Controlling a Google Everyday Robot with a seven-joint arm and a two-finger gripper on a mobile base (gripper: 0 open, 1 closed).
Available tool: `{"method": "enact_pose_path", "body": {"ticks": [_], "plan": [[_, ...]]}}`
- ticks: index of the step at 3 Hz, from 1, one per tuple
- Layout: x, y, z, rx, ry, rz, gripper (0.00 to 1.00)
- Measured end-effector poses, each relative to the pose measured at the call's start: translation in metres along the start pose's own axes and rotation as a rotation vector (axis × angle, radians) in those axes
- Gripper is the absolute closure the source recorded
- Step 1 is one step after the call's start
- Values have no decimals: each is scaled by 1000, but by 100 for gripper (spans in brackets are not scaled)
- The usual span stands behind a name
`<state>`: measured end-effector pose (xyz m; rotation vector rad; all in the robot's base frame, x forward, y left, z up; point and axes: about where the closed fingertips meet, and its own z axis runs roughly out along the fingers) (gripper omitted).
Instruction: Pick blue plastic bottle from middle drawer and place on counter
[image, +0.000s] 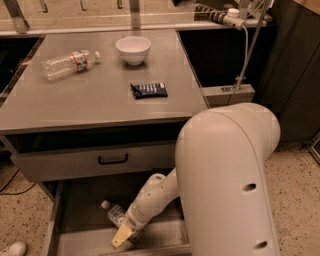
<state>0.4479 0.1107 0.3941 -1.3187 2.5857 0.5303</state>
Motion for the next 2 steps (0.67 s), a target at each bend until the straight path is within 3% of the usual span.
{"method": "enact_pose_path", "body": {"ticks": [2], "plan": [[6, -7, 24, -23, -16, 24, 0]]}}
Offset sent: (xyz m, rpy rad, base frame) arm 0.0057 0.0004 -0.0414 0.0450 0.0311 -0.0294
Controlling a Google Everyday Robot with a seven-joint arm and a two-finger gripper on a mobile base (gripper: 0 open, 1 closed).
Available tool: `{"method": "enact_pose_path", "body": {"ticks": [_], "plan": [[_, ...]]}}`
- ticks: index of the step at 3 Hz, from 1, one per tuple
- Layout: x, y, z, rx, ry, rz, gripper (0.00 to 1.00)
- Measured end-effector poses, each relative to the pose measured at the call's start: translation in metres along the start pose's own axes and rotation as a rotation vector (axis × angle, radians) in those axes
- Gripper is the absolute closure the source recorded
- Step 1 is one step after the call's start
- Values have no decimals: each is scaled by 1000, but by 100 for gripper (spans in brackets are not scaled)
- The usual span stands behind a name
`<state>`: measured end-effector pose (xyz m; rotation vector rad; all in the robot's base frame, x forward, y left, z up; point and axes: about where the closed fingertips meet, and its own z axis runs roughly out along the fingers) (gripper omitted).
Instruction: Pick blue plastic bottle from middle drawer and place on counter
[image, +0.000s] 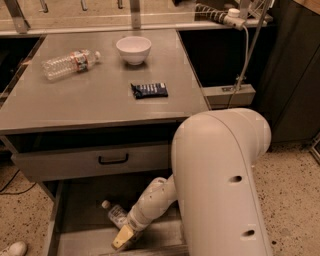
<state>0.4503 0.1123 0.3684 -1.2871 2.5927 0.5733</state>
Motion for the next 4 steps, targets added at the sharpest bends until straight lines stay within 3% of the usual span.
{"method": "enact_pose_path", "body": {"ticks": [1, 4], "plan": [[4, -8, 4, 13, 5, 28, 17], [5, -9, 4, 16, 6, 33, 87]]}}
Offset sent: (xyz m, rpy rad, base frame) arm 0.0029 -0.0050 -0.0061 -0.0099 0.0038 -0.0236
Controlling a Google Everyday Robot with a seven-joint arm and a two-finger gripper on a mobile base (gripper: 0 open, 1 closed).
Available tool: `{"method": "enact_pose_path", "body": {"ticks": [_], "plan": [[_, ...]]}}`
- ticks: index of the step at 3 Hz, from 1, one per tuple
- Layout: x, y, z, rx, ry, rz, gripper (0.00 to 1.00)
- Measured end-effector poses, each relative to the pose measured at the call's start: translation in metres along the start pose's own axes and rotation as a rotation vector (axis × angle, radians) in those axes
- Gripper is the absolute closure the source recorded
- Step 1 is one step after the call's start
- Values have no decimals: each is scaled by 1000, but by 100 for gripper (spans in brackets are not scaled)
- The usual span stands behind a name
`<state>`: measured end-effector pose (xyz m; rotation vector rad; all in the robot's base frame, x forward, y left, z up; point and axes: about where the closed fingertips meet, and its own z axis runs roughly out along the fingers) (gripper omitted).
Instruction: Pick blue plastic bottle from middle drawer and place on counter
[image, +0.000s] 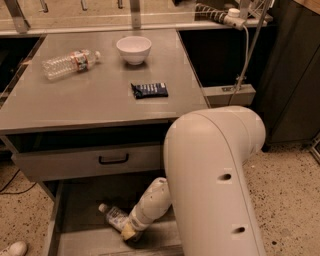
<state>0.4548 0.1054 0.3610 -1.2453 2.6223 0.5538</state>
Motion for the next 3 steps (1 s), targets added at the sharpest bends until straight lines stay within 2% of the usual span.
{"method": "enact_pose_path", "body": {"ticks": [1, 2, 3], "plan": [[-10, 8, -6, 0, 5, -25, 100], [-17, 23, -23, 8, 32, -54, 100], [-16, 38, -52, 38, 57, -63, 100]]}}
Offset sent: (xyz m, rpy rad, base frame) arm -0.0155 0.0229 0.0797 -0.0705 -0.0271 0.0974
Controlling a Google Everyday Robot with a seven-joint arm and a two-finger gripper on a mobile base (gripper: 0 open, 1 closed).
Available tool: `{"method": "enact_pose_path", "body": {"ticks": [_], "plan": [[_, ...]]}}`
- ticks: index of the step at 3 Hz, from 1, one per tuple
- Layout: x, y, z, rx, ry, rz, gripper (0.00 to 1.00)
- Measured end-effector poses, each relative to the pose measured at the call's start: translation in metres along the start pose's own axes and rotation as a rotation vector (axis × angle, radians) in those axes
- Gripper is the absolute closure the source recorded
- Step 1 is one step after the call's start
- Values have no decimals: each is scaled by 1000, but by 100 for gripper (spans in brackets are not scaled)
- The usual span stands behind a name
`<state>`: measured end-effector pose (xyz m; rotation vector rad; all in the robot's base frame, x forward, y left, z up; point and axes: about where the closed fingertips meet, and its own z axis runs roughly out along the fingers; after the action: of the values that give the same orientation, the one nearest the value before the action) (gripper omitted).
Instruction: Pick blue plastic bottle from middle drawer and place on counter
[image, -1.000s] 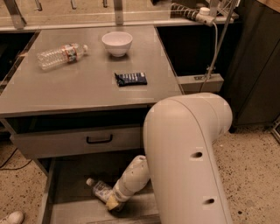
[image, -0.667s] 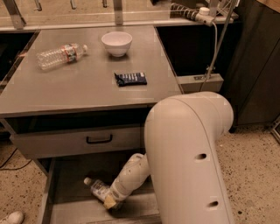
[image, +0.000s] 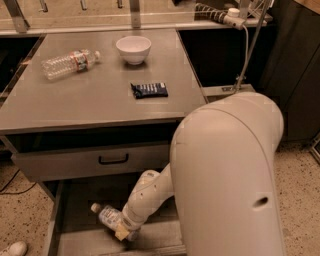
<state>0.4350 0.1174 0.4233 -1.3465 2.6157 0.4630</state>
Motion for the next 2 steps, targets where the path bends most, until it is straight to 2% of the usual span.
{"method": "enact_pose_path", "body": {"ticks": [2], "plan": [[17, 35, -77, 99, 31, 19, 100]]}}
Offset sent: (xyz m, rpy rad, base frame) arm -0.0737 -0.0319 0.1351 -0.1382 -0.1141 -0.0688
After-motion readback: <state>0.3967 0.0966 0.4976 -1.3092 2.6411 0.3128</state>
